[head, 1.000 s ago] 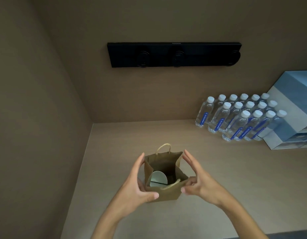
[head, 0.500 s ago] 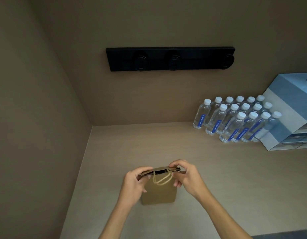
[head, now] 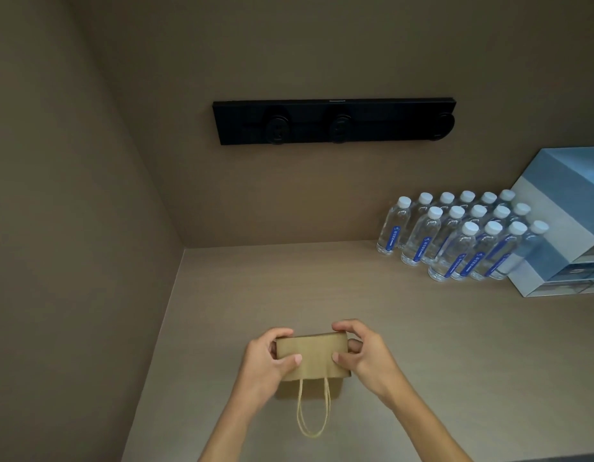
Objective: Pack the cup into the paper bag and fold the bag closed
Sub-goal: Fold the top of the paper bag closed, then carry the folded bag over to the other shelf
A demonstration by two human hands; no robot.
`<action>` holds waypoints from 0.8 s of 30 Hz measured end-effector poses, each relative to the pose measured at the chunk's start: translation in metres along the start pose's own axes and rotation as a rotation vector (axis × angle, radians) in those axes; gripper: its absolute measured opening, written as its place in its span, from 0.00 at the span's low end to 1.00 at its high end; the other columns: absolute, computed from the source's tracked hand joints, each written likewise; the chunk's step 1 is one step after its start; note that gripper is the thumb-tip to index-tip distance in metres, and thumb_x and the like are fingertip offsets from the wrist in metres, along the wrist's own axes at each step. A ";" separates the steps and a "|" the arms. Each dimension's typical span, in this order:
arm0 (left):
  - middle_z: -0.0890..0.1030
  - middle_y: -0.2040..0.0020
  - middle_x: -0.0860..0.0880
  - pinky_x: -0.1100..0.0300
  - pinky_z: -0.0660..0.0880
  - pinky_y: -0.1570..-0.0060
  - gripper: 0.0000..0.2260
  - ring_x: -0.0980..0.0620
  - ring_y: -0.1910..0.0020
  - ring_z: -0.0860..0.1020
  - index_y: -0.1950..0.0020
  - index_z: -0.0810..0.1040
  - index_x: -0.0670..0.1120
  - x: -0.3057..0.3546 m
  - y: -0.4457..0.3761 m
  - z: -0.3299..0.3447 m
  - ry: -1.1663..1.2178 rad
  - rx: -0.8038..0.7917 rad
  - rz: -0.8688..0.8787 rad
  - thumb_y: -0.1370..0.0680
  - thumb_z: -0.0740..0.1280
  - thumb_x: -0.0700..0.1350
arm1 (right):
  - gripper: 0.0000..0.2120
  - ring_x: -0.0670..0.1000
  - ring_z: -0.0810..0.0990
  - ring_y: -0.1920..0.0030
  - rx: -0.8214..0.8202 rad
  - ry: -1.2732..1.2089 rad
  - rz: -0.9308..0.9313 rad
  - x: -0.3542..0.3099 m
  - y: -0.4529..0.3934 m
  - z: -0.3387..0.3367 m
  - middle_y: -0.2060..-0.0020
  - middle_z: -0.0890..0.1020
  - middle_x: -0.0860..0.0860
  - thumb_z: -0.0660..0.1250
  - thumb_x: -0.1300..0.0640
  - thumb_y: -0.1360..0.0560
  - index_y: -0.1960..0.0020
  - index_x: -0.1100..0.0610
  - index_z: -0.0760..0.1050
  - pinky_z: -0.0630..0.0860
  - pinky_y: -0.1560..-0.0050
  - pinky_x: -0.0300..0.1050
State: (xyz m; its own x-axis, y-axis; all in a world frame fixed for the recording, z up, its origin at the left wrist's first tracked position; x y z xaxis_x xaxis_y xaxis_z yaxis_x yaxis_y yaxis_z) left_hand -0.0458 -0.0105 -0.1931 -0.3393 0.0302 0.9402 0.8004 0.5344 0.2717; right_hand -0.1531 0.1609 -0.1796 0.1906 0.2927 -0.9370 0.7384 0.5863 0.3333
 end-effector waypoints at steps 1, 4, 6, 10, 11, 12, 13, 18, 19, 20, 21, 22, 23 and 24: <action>0.82 0.54 0.47 0.56 0.80 0.54 0.20 0.52 0.58 0.81 0.50 0.81 0.51 0.000 0.000 0.000 -0.058 0.017 0.007 0.35 0.77 0.31 | 0.20 0.51 0.77 0.64 0.029 0.057 0.007 0.001 0.001 0.000 0.59 0.79 0.55 0.70 0.70 0.31 0.42 0.55 0.74 0.75 0.65 0.40; 0.81 0.57 0.48 0.59 0.78 0.59 0.18 0.52 0.62 0.78 0.51 0.81 0.51 -0.005 0.000 -0.001 -0.149 0.082 0.020 0.34 0.77 0.32 | 0.21 0.51 0.72 0.67 0.155 0.190 0.012 0.005 0.001 -0.003 0.68 0.71 0.54 0.71 0.67 0.31 0.43 0.51 0.75 0.72 0.67 0.38; 0.81 0.61 0.49 0.62 0.74 0.64 0.15 0.53 0.66 0.77 0.56 0.81 0.52 -0.008 0.001 -0.004 -0.183 0.142 0.015 0.33 0.77 0.34 | 0.19 0.50 0.73 0.67 0.210 0.206 0.002 0.007 0.002 -0.002 0.69 0.73 0.49 0.72 0.66 0.31 0.45 0.49 0.77 0.73 0.67 0.34; 0.79 0.68 0.47 0.56 0.71 0.66 0.10 0.51 0.69 0.73 0.65 0.82 0.49 -0.017 0.001 -0.008 -0.111 0.179 0.006 0.33 0.76 0.34 | 0.12 0.49 0.75 0.66 0.271 0.125 0.015 0.018 0.004 0.000 0.67 0.79 0.49 0.71 0.64 0.30 0.49 0.51 0.80 0.74 0.64 0.37; 0.78 0.70 0.48 0.56 0.70 0.66 0.09 0.51 0.70 0.72 0.67 0.81 0.45 -0.018 0.001 -0.008 -0.095 0.178 0.013 0.32 0.76 0.34 | 0.10 0.50 0.77 0.66 0.281 0.094 0.013 0.019 0.005 0.000 0.67 0.81 0.51 0.71 0.64 0.29 0.51 0.53 0.81 0.75 0.62 0.40; 0.76 0.71 0.50 0.57 0.68 0.67 0.10 0.53 0.71 0.70 0.69 0.79 0.44 -0.020 0.001 -0.009 -0.088 0.176 0.020 0.32 0.76 0.34 | 0.07 0.50 0.78 0.65 0.296 0.078 0.001 0.020 0.007 0.001 0.66 0.83 0.52 0.70 0.65 0.29 0.54 0.55 0.82 0.76 0.61 0.41; 0.74 0.74 0.54 0.60 0.66 0.69 0.13 0.55 0.72 0.69 0.72 0.76 0.45 -0.022 0.001 -0.010 -0.086 0.177 0.030 0.32 0.76 0.34 | 0.06 0.49 0.78 0.66 0.317 0.070 -0.014 0.020 0.008 0.002 0.66 0.84 0.52 0.70 0.66 0.29 0.56 0.56 0.82 0.76 0.61 0.39; 0.73 0.73 0.52 0.56 0.67 0.67 0.11 0.53 0.71 0.69 0.70 0.77 0.41 -0.028 0.009 -0.002 -0.044 0.119 0.072 0.31 0.77 0.38 | 0.07 0.46 0.74 0.68 0.405 0.052 -0.042 0.023 0.033 -0.007 0.70 0.79 0.49 0.69 0.66 0.29 0.63 0.58 0.80 0.70 0.65 0.35; 0.74 0.72 0.49 0.55 0.67 0.66 0.09 0.52 0.70 0.69 0.68 0.78 0.41 -0.025 0.012 0.001 -0.023 0.087 0.092 0.31 0.77 0.38 | 0.06 0.47 0.74 0.67 0.414 0.051 -0.052 0.024 0.042 -0.011 0.69 0.79 0.49 0.69 0.65 0.29 0.63 0.58 0.80 0.70 0.64 0.36; 0.76 0.71 0.46 0.55 0.69 0.65 0.08 0.52 0.69 0.71 0.67 0.80 0.41 -0.021 0.014 0.007 -0.004 0.047 0.109 0.31 0.77 0.38 | 0.06 0.48 0.74 0.66 0.425 0.050 -0.064 0.026 0.053 -0.016 0.68 0.79 0.51 0.68 0.65 0.29 0.63 0.57 0.80 0.70 0.62 0.38; 0.78 0.70 0.43 0.56 0.70 0.65 0.06 0.52 0.69 0.72 0.66 0.81 0.42 -0.014 0.018 0.015 0.012 0.003 0.130 0.31 0.77 0.38 | 0.06 0.50 0.75 0.64 0.440 0.048 -0.076 0.028 0.064 -0.023 0.67 0.79 0.53 0.68 0.64 0.28 0.63 0.57 0.80 0.71 0.60 0.42; 0.79 0.68 0.43 0.58 0.70 0.65 0.06 0.54 0.69 0.73 0.66 0.82 0.44 -0.004 0.023 0.025 0.027 -0.042 0.159 0.31 0.77 0.38 | 0.05 0.53 0.75 0.62 0.465 0.041 -0.088 0.030 0.076 -0.032 0.66 0.80 0.56 0.68 0.64 0.28 0.62 0.58 0.80 0.72 0.58 0.47; 0.78 0.68 0.44 0.61 0.70 0.66 0.05 0.55 0.69 0.73 0.66 0.83 0.45 0.006 0.029 0.037 0.040 -0.087 0.186 0.32 0.77 0.40 | 0.05 0.58 0.76 0.60 0.501 0.025 -0.101 0.032 0.090 -0.043 0.64 0.80 0.59 0.68 0.64 0.28 0.61 0.59 0.80 0.73 0.56 0.52; 0.78 0.68 0.44 0.63 0.69 0.67 0.04 0.56 0.69 0.73 0.66 0.83 0.45 0.016 0.035 0.050 0.049 -0.131 0.213 0.34 0.77 0.42 | 0.04 0.62 0.76 0.58 0.542 0.004 -0.114 0.034 0.104 -0.054 0.63 0.81 0.61 0.69 0.64 0.28 0.61 0.60 0.81 0.74 0.54 0.55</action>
State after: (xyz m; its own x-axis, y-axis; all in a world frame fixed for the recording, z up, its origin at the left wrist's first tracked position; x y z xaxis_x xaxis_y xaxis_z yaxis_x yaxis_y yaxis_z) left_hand -0.0480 0.0504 -0.1789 -0.1340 0.0877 0.9871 0.9097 0.4061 0.0874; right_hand -0.1050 0.2726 -0.1709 0.0885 0.2542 -0.9631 0.9817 0.1415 0.1276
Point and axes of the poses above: each hand's wrist, its own y-axis away from the middle knuckle, its own z-axis out of the palm, x = y × z, the point moved 7 cm from there along -y, towards the middle knuckle
